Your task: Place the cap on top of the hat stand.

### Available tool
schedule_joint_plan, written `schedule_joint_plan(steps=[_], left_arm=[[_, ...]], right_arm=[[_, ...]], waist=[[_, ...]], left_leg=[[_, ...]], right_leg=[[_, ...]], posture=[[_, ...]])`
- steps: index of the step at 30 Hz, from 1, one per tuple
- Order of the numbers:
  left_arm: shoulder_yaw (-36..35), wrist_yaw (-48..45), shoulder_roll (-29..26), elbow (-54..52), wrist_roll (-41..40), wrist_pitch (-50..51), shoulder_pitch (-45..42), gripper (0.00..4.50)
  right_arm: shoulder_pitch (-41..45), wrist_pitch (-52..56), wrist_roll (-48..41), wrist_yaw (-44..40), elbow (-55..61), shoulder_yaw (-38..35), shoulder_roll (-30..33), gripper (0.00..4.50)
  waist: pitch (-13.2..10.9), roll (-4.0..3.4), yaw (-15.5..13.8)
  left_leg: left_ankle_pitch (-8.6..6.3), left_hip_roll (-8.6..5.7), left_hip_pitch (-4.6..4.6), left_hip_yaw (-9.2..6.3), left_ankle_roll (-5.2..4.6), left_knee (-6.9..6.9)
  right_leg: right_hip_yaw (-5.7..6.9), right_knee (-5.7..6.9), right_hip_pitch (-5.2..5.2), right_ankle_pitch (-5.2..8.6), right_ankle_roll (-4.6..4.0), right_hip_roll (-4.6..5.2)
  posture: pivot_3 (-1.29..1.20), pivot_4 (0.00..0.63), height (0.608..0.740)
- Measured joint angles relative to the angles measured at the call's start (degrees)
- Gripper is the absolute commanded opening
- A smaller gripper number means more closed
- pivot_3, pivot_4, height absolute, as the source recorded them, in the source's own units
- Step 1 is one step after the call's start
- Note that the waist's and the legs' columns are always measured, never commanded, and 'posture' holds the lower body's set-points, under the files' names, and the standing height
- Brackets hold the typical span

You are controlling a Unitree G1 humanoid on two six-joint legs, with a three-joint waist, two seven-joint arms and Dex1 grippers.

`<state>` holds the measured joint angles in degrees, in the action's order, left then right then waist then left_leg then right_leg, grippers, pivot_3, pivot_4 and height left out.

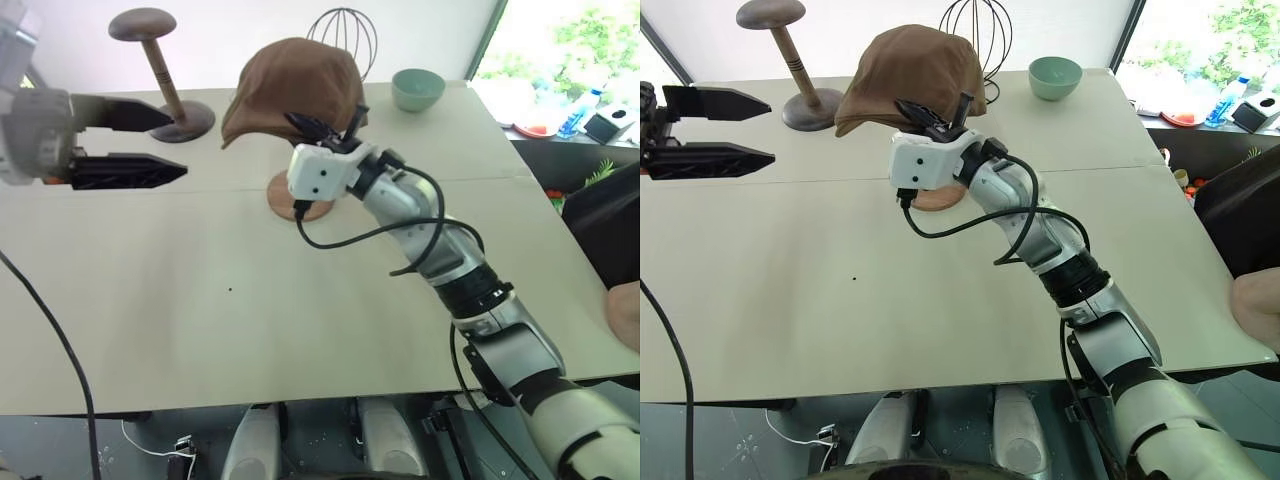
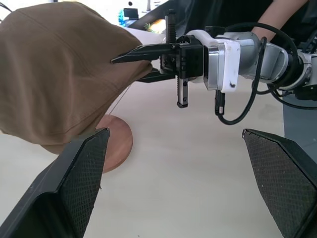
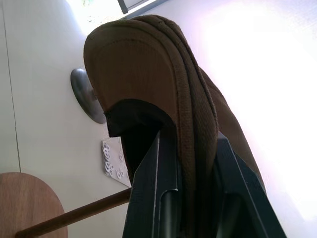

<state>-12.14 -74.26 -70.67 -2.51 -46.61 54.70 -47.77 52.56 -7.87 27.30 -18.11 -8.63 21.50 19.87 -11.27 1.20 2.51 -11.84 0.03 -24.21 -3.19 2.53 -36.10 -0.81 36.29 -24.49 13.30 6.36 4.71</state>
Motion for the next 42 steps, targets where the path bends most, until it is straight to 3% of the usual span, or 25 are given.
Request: schedule_joint_plan(steps=[12,25,28,32,38,42], left_arm=[[0.31,0.92,0.39,2.47,1.28,-0.4,-2.83,4.5],[0.8,3.45,2.32,5.36,2.26,-0.08,-7.48,4.5],[1.49,3.53,2.66,5.87,2.36,-0.08,-8.55,4.5],[1.89,3.56,3.02,6.13,2.45,-0.09,-8.66,4.5],[2.05,3.84,3.48,6.77,2.76,-0.1,-8.88,4.5],[1.86,3.13,3.18,6.35,2.82,-0.42,-7.52,4.5]], right_arm=[[9.07,-22.96,-14.08,-5.89,-13.93,-9.19,7.68,0.53],[4.62,-31.13,-12.26,-6.83,-19.63,-8.07,4.85,0.53],[3.4,-29.59,-12.02,-7.31,-19.68,-7.61,4.13,1.8],[-0.22,-27.54,-11.83,-8.81,-17.8,-7.14,4.44,3.93],[-9.75,-19.71,-17.73,-16.15,-1.66,-8.35,9.74,3.93],[-16.12,-6.6,-30.83,-23.79,11.84,-12.82,15.96,3.93]], waist=[[-0.01,-0.01,0.08],[-0.02,-0.01,0.15],[-0.02,-0.01,0.06],[-0.02,-0.01,0.08],[-0.02,-0.01,-0.01],[-0.03,-0.02,-0.15]], left_leg=[[0.0,0.0,0.01,0.01,0.0,0.02],[0.0,0.0,0.02,0.01,0.0,0.01],[0.0,0.0,0.02,0.01,0.0,0.0],[0.0,0.0,0.02,0.01,0.0,0.01],[0.0,0.0,0.02,0.0,0.0,-0.01],[0.0,0.0,0.02,-0.01,0.0,-0.03]], right_leg=[[-0.01,-0.02,0.0,0.0,0.0,0.0],[-0.01,0.03,0.0,0.0,0.01,-0.01],[-0.01,0.03,0.01,0.0,0.01,0.0],[-0.01,0.03,0.0,0.0,0.01,-0.01],[-0.01,0.05,0.01,-0.01,0.02,0.0],[-0.01,0.07,0.02,-0.01,0.01,0.0]], posture=[[0.0,0.15,0.74],[0.0,0.15,0.74],[0.0,0.15,0.74],[0.0,0.15,0.74],[0.0,0.15,0.74],[0.0,0.15,0.74]])
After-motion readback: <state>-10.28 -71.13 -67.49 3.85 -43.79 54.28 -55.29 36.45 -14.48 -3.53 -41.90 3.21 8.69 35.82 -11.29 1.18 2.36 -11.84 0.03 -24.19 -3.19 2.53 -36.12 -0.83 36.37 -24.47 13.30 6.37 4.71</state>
